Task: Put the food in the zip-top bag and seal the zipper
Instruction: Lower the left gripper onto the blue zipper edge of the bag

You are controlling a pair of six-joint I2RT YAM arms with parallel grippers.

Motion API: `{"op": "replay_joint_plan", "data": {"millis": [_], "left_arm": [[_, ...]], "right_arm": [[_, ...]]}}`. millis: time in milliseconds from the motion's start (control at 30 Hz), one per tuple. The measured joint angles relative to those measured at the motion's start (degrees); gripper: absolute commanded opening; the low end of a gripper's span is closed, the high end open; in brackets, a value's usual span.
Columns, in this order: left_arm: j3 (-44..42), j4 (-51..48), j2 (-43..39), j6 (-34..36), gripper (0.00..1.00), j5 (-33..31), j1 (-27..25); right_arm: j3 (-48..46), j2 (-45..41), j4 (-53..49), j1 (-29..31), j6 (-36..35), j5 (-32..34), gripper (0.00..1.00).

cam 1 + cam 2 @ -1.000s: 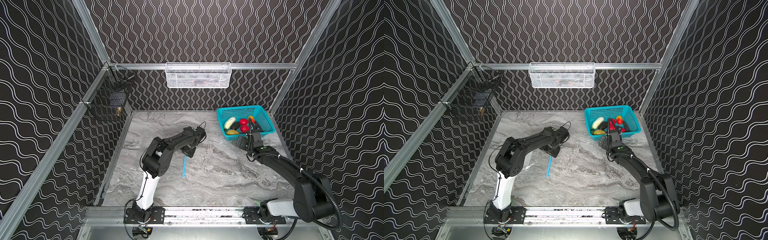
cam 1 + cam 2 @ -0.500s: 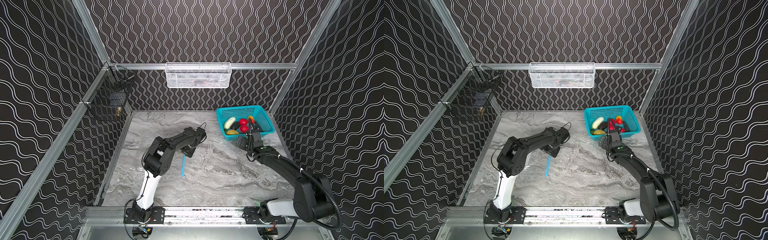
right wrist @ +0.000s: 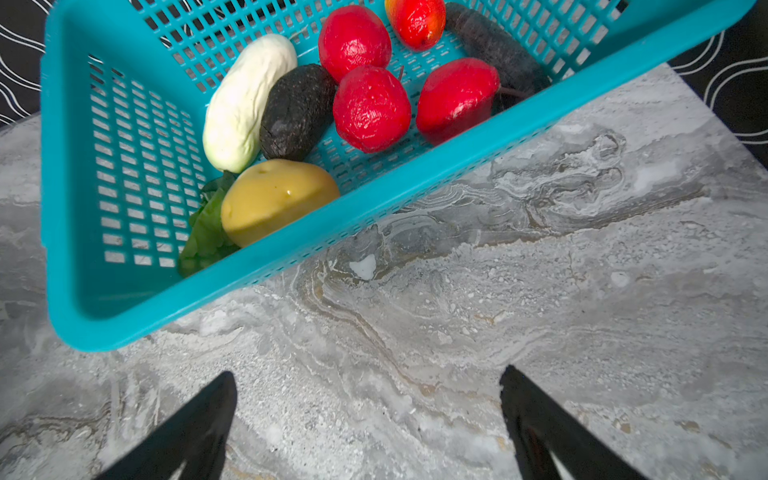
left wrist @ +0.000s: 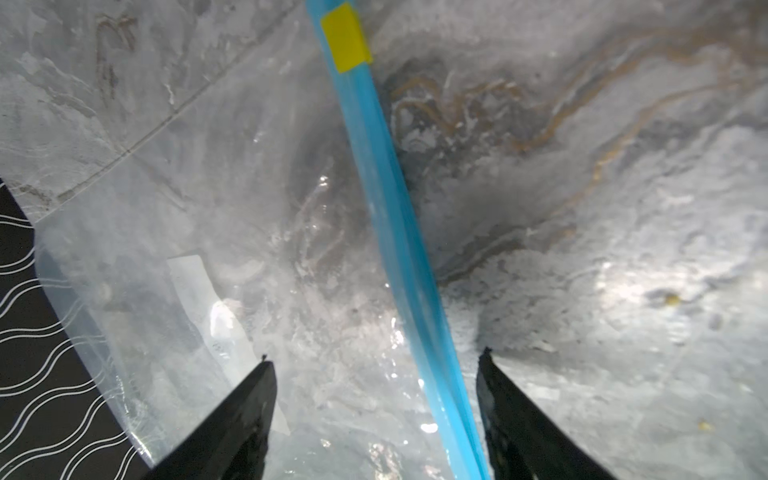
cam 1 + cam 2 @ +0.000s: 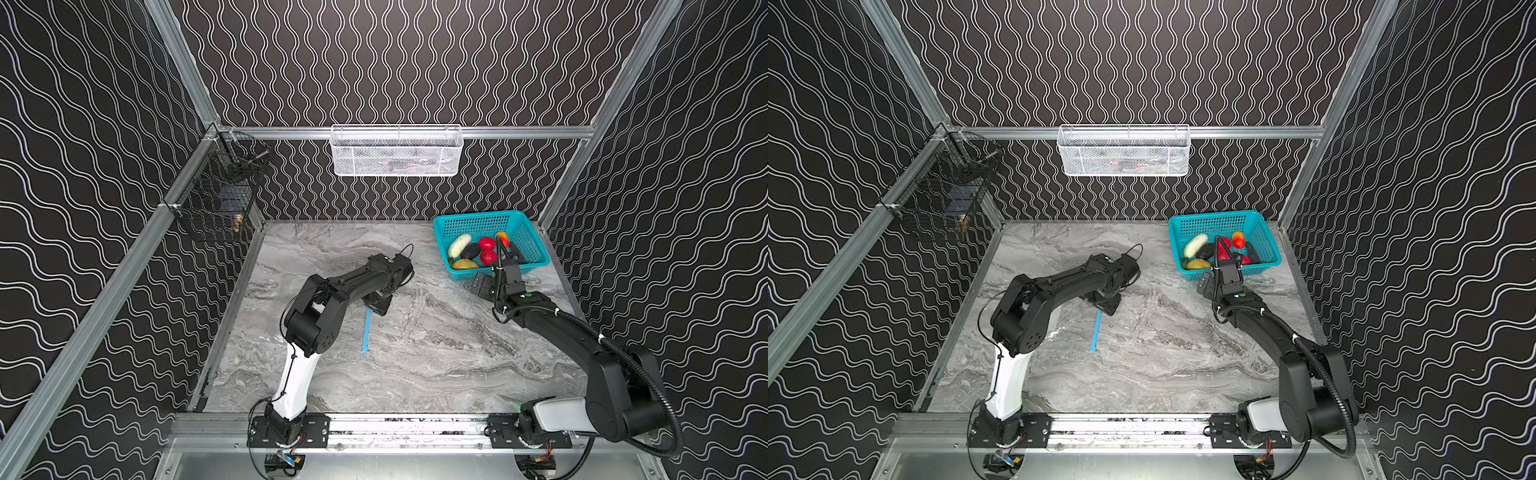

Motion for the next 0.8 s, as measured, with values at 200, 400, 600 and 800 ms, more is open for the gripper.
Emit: {"op": "replay_joint_plan", "data": {"millis": [200,400,600,800], "left_arm": [[-0.35,0.22,0.96,0.02,0.73,-0.68,0.00],[-3.19,1.20,0.42,0.17,0.59,-3.19,0.00],[-4.57,1.84,1.42,0.35,0.30,-5.95,-0.04],[-4.55,1.49,3.67,0.87,0.00,-8.85,0.04]], "right_arm": [[0.15,0.09,0.00,0.00,0.00,-0.02,0.99],[0.17,0.07,-0.02,0.00,0.00,-0.02,0.99],[0.17,0.07,-0.02,0.00,0.00,0.00,0.99],[0.17,-0.02,-0.04,0.00,-0.24,0.04,0.99]]}}
